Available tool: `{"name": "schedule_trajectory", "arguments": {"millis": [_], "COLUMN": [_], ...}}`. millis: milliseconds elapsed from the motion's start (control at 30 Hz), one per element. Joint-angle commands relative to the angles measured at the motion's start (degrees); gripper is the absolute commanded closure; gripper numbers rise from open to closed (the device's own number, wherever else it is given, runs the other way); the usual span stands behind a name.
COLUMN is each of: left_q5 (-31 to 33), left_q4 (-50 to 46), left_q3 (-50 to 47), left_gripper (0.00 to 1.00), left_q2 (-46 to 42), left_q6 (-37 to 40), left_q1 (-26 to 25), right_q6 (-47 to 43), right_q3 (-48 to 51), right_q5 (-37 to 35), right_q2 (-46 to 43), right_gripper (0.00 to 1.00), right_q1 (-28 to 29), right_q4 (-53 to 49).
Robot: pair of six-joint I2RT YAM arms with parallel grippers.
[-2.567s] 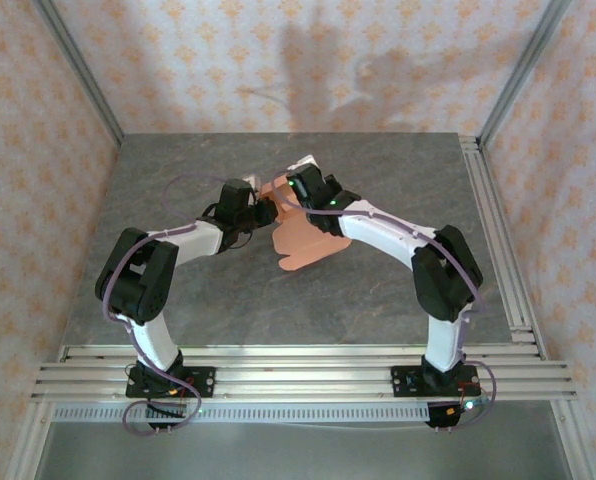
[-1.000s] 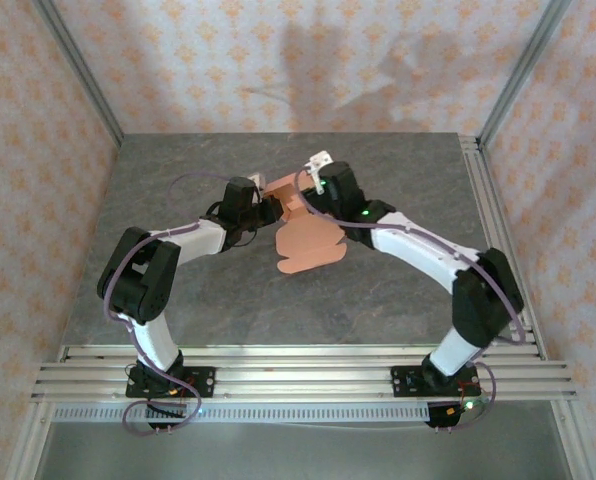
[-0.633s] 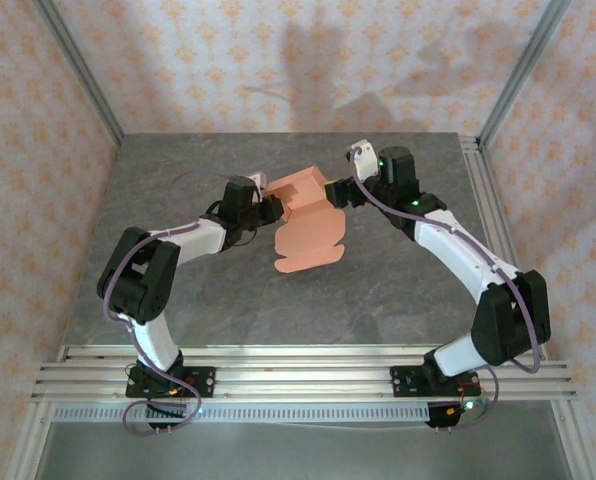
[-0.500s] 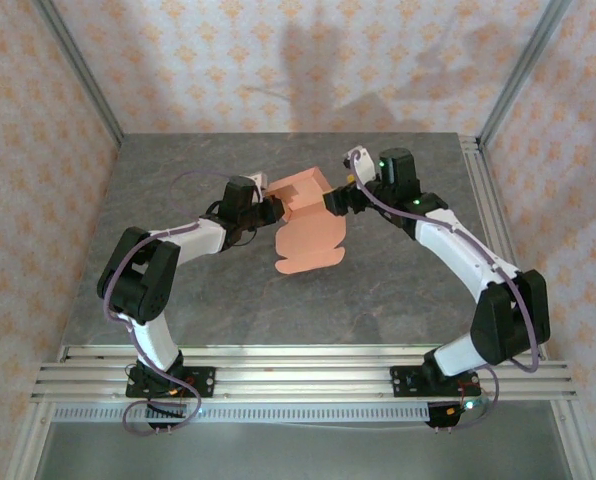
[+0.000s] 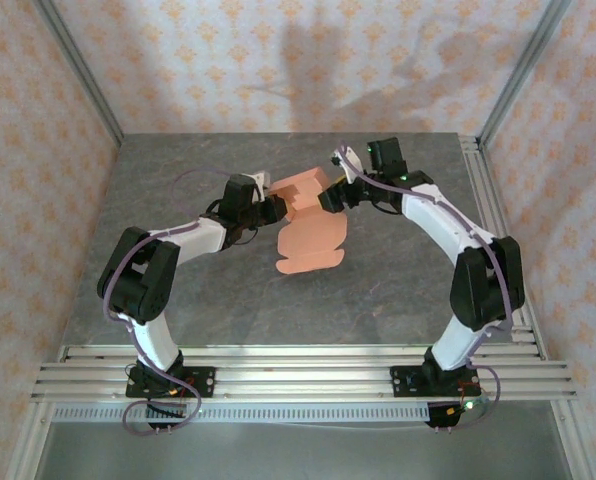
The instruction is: Fold the paper box
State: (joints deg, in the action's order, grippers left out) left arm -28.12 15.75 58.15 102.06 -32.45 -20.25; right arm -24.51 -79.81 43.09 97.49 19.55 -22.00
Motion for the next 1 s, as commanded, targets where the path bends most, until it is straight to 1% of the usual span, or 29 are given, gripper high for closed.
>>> {"name": "schedule_trajectory", "arguments": {"millis": [0,167,267,500,633,833,967], "left_q5": [0.3,0.7,0.9,2.3,3.1,3.2,3.3], "left_q4": [-0.8,-1.8,-3.1,-4.6,-5.6,-4.7,-4.5], "left_q3": [1.5,3.0,4.4,5.4,5.7,5.4,5.0], "left_gripper": [1.00,1.00,1.00,1.00,1.00,1.00,1.00], "left_q2": [-1.9,-0.4,1.3,2.2,2.4,2.7,2.6], "left_q6": [1.4,-0.3,-1.1,-2.3,-2.6,-3.5,-3.5], "left_q1": [-0.2,-0.2,-0.1,-0.1,-0.1,-0.1,-0.1], "right_q6": [-1.7,-0.8,0.2,0.5,0.2,0.5,0.8], "right_q3": [-2.6,-0.4,0.6,1.4,1.3,1.4,1.9], "right_q5": [1.4,-3.0,-3.9,-5.4,-5.4,-4.0,-3.8], "right_q2": [0.5,-1.0,-1.4,-2.8,-3.3,-3.2,-3.7], "right_gripper": [0.33,0.43,0.47,0.49,0.49,0.49,0.49], "right_q1": [0.1,1.1,1.5,4.1,5.5,7.7,8.0], "right_q4": [-3.1,-0.8,0.8,2.0,1.6,1.4,1.8]}}
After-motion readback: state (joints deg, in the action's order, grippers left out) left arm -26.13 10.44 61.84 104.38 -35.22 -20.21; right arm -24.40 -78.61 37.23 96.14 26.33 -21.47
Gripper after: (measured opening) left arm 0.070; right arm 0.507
